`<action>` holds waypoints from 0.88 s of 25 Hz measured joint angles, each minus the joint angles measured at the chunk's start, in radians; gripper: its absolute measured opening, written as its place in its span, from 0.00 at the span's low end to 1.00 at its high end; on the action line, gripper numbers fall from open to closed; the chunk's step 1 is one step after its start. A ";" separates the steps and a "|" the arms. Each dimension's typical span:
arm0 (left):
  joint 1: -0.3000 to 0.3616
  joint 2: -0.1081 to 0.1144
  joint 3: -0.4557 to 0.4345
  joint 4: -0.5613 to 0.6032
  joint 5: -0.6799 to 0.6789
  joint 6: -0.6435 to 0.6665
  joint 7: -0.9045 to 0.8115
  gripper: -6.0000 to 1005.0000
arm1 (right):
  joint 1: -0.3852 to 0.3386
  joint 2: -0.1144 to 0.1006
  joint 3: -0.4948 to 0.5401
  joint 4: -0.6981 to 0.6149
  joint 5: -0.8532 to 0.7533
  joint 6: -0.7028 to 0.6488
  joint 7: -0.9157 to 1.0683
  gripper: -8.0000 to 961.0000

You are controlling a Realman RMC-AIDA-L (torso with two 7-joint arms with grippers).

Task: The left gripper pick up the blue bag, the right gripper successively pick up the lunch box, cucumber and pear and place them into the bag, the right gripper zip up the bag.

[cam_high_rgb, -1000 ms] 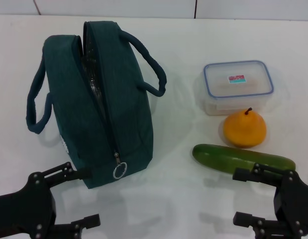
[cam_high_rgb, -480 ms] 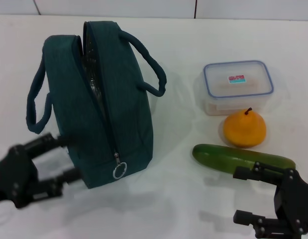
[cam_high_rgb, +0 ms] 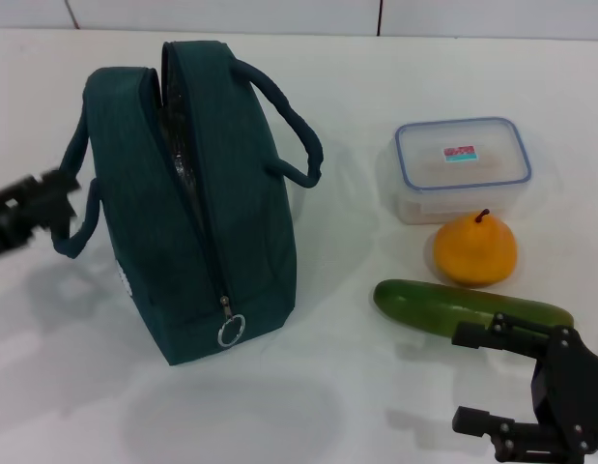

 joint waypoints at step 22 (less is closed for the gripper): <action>-0.312 0.087 0.017 0.446 0.472 -0.117 -0.927 0.86 | 0.002 0.000 -0.005 0.001 0.001 0.002 0.002 0.80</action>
